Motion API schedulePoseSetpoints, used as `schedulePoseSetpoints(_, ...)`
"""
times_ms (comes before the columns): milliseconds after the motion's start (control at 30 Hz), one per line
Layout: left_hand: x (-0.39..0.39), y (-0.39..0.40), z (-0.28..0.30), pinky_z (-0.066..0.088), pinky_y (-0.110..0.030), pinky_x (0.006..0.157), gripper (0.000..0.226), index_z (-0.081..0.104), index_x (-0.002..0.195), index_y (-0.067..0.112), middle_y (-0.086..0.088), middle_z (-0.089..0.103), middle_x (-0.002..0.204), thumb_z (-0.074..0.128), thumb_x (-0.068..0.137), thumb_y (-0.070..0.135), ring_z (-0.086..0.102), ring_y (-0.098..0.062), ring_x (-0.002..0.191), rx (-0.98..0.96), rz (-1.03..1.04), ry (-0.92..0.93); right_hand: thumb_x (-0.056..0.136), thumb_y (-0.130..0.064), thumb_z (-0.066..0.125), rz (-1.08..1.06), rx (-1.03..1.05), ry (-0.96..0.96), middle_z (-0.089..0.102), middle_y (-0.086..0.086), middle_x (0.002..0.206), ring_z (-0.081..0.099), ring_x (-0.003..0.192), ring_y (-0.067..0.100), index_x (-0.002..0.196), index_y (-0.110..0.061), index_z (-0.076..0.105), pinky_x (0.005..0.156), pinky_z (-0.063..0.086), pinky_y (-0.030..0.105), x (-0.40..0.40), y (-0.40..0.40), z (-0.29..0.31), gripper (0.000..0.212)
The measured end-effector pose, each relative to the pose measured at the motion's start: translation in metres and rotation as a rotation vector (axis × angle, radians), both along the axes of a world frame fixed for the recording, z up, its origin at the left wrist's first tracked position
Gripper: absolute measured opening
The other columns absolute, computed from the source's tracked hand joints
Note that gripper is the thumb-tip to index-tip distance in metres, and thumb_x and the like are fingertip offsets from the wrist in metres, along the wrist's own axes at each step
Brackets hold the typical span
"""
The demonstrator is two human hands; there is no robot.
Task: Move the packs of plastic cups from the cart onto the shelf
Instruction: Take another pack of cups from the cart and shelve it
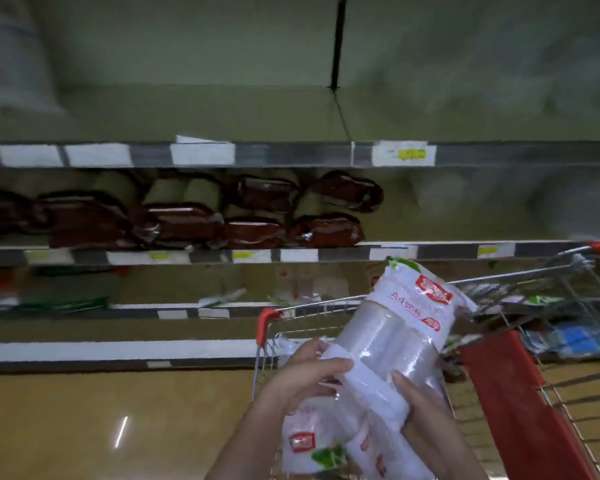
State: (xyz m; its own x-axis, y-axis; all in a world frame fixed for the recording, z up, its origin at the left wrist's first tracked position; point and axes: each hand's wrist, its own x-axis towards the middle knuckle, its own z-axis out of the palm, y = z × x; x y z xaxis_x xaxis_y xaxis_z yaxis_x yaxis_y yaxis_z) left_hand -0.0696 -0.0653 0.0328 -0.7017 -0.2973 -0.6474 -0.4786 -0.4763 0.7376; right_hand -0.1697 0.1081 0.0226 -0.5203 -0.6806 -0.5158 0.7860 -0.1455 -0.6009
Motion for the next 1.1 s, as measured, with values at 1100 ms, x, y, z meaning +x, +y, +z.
schedulePoseSetpoints(1100,0.339,-0.419,0.194,0.059,-0.036,0.075,0.061,0.065,0.105,0.008,-0.01,0.076,0.098,0.087,0.051,0.025,0.074,-0.022,0.085,-0.625,0.416,0.271,0.08,-0.012,0.071,0.494,-0.043,0.821,0.075,0.012,0.105,0.072,0.096,0.028,0.112,-0.008,0.065,0.078,0.06,0.033,0.276,-0.48,0.195,0.033)
